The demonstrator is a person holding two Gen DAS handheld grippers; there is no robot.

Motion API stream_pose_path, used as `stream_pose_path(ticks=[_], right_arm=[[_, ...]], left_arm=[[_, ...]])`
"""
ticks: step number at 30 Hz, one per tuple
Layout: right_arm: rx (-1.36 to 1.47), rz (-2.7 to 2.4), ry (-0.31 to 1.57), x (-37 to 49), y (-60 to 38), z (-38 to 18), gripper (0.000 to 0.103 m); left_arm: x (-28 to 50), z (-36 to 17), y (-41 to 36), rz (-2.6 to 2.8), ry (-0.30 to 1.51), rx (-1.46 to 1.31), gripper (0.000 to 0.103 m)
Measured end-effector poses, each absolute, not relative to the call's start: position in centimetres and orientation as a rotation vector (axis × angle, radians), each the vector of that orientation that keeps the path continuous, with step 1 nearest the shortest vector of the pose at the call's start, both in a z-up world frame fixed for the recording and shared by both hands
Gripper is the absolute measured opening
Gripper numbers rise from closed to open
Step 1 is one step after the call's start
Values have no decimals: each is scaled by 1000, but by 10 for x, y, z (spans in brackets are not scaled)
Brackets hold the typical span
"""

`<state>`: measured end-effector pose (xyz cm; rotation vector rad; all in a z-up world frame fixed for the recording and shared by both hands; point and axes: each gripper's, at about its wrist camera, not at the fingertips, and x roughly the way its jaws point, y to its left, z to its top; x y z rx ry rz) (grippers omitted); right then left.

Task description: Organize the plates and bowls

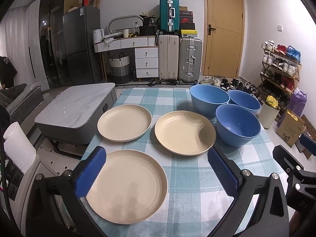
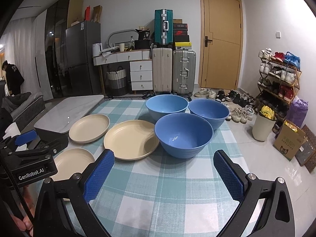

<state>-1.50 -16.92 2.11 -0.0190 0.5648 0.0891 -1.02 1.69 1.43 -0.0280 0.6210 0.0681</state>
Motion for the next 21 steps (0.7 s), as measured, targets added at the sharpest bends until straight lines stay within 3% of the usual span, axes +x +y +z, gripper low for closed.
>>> stream_pose_path(ticks=[9,21], right_arm=[[2,118,607,-6,-168,15,102],[-31,232,584,31,-126,58,102]], left_arm=[[-8,12,26,69,634,-43,103],[28,20,66,81,652,-89,103]])
